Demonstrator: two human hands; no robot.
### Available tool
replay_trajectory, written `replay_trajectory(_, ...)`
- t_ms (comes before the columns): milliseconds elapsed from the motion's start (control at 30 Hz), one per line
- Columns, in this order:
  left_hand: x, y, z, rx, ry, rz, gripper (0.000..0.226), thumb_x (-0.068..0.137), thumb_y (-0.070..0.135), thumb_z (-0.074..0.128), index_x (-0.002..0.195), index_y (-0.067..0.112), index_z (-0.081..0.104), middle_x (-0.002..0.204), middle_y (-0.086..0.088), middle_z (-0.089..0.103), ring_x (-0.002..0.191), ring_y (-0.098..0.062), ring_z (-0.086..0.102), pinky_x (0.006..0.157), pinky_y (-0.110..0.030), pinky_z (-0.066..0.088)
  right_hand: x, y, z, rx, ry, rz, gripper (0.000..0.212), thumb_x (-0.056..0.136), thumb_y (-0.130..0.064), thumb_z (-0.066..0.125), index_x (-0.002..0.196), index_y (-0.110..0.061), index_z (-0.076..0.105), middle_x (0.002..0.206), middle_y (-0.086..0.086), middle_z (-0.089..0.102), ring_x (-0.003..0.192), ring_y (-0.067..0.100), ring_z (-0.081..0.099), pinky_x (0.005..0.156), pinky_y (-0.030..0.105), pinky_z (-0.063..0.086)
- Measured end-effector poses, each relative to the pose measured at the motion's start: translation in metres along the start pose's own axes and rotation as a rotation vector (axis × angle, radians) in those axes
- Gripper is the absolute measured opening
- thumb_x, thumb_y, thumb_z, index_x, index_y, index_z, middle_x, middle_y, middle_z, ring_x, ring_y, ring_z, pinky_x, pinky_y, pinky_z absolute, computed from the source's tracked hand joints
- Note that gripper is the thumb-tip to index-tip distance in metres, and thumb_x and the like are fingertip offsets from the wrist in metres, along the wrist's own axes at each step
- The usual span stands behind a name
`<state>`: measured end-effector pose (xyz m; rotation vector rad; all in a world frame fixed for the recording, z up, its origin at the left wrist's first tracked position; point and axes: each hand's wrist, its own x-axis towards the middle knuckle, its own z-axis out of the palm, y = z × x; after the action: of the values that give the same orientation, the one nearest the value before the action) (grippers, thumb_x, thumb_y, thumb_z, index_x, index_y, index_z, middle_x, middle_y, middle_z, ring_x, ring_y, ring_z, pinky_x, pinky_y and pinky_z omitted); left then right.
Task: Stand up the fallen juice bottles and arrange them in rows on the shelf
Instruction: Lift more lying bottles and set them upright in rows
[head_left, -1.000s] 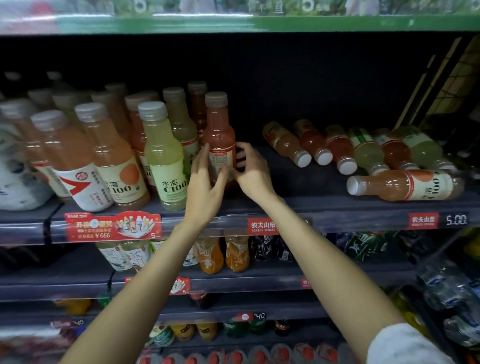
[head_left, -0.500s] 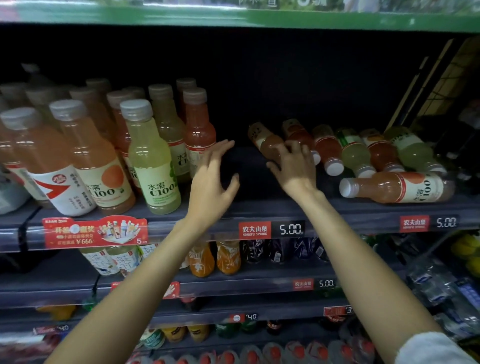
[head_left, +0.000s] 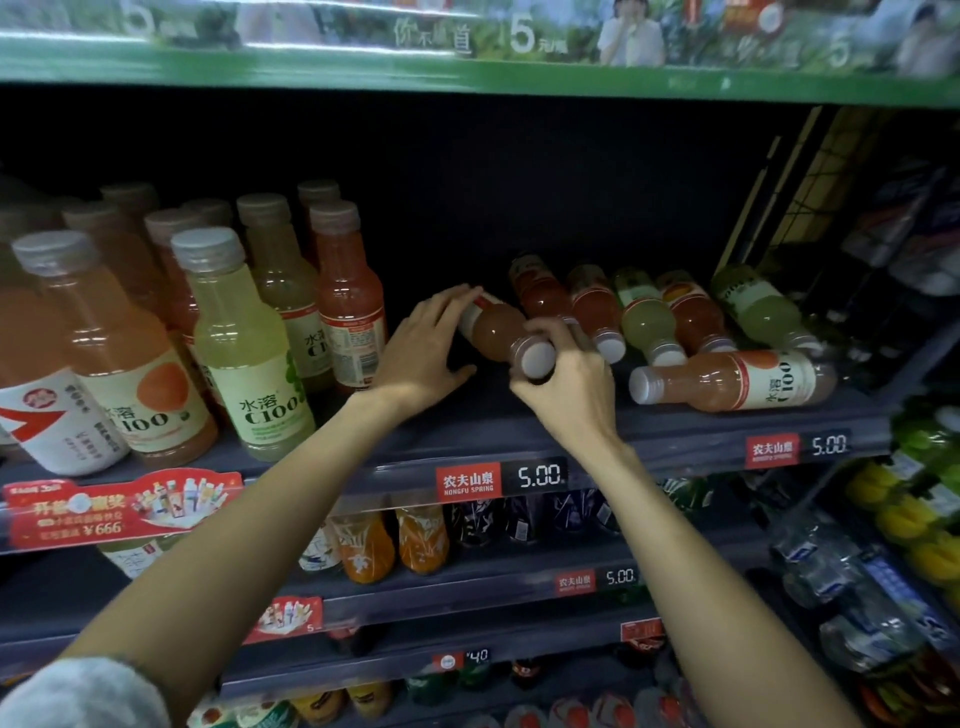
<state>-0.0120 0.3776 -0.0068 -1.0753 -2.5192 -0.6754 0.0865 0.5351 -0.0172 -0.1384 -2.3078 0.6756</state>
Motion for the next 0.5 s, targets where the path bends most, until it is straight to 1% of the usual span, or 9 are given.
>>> replay_trajectory(67,-0.001,0.001,0.002,-0.034,-0.036,0.026,0.091,0.078,0.021,0.077,0.151,0.025,0.022,0.155,-0.001,0.027,0.14,-0.023,0.027,0.114,-0.039,0.028,-0.004,-0.008,-0.012,0.151,0.063,0.017,0.044,0.071,-0.024,0.072,0.112,-0.021,0.057,0.104,0.001,0.063,0.092,0.018,0.059,0.074,0.029,0.05)
replay_trajectory(133,-0.004,0.005,0.0,-0.069,-0.034,0.046,0.089,0.079,0.022,0.077,0.15,0.026,0.024,0.153,-0.001,0.031,0.139,-0.021,0.028,0.114,-0.038,0.027,-0.004,-0.015,-0.022,0.277,0.124,0.018,0.041,0.072,-0.022,0.074,0.11,-0.016,0.059,0.1,-0.002,0.064,0.09,0.013,0.059,0.076,0.022,0.047)
replay_trajectory(200,-0.008,0.009,-0.003,-0.115,0.034,0.065,0.081,0.079,0.024,0.077,0.147,0.022,0.032,0.146,-0.003,0.042,0.134,-0.022,0.038,0.109,-0.035,0.031,-0.002,-0.02,-0.031,0.371,0.162,0.014,0.038,0.074,-0.023,0.075,0.108,-0.015,0.059,0.094,-0.005,0.064,0.085,0.012,0.06,0.073,0.025,0.05)
replay_trajectory(233,-0.011,0.011,-0.005,-0.134,0.069,0.074,0.078,0.079,0.027,0.077,0.145,0.019,0.035,0.142,-0.003,0.046,0.13,-0.022,0.042,0.105,-0.032,0.034,-0.001,-0.023,-0.035,0.43,0.169,0.012,0.039,0.075,-0.023,0.075,0.109,-0.016,0.059,0.094,-0.007,0.064,0.085,0.01,0.061,0.071,0.027,0.052)
replay_trajectory(267,-0.014,0.013,-0.007,-0.15,0.092,0.08,0.076,0.079,0.03,0.076,0.143,0.018,0.037,0.139,-0.004,0.049,0.126,-0.021,0.046,0.101,-0.03,0.037,0.001,-0.026,-0.039,0.502,0.166,0.011,0.04,0.076,-0.021,0.076,0.112,-0.016,0.058,0.097,-0.01,0.063,0.088,0.007,0.062,0.071,0.025,0.052)
replay_trajectory(333,-0.022,0.017,-0.011,-0.164,0.134,0.087,0.075,0.079,0.034,0.076,0.141,0.015,0.039,0.134,-0.004,0.052,0.121,-0.021,0.05,0.096,-0.034,0.044,0.005,-0.032,-0.045,0.637,0.127,0.028,0.045,0.078,-0.017,0.076,0.118,-0.016,0.055,0.103,-0.012,0.063,0.093,0.001,0.062,0.074,0.018,0.051)
replay_trajectory(400,-0.029,0.021,-0.013,-0.157,0.191,0.064,0.075,0.077,0.035,0.077,0.138,0.012,0.041,0.13,-0.007,0.054,0.118,-0.023,0.054,0.093,-0.04,0.049,0.01,-0.037,-0.048,0.72,0.054,0.061,0.047,0.081,-0.017,0.074,0.122,-0.018,0.052,0.107,-0.009,0.064,0.096,0.0,0.063,0.079,0.018,0.051)
replay_trajectory(500,-0.039,0.026,-0.017,-0.192,0.253,-0.02,0.075,0.077,0.04,0.076,0.137,0.013,0.04,0.129,-0.007,0.056,0.114,-0.024,0.057,0.09,-0.041,0.051,0.012,-0.04,-0.042,0.716,-0.1,0.065,0.041,0.086,-0.019,0.068,0.123,-0.019,0.051,0.11,-0.01,0.063,0.102,-0.002,0.061,0.083,0.015,0.047)
